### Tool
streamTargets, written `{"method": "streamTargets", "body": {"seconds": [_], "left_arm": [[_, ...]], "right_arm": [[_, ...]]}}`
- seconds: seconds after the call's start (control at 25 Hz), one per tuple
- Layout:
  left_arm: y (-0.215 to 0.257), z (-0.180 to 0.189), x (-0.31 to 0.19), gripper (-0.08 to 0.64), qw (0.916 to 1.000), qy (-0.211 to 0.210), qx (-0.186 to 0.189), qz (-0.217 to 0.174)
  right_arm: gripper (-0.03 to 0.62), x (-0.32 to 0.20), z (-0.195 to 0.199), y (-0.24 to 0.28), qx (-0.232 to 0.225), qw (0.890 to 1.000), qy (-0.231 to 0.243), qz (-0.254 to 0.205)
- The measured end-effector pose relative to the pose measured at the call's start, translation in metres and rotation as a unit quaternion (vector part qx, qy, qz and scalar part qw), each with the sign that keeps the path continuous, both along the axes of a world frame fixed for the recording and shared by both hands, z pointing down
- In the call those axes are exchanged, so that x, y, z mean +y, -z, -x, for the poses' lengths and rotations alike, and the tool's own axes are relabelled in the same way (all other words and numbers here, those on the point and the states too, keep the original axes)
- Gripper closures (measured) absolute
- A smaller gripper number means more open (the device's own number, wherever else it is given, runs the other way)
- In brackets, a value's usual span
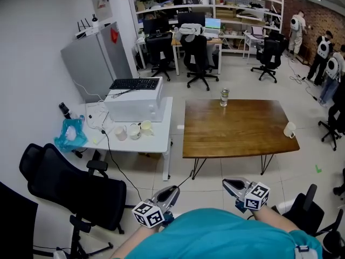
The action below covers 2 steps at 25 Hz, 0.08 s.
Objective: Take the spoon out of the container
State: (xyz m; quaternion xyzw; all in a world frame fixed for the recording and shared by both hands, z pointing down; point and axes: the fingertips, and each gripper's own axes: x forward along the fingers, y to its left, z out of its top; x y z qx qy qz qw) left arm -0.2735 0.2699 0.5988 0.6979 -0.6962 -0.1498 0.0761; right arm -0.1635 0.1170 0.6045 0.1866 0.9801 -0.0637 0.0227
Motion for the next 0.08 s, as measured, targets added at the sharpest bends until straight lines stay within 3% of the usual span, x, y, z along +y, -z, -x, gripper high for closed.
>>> {"method": "streamTargets", "body": {"seconds": [0.08], "left_arm": [[0.0006,0.0012,-0.0022,0.509,1.0000,0.000,-0.001,0.000]], "right_arm": [[0.592,-0.0022,0.0013,-0.0004,-0.001,1.000,-0.001,0.002]]}}
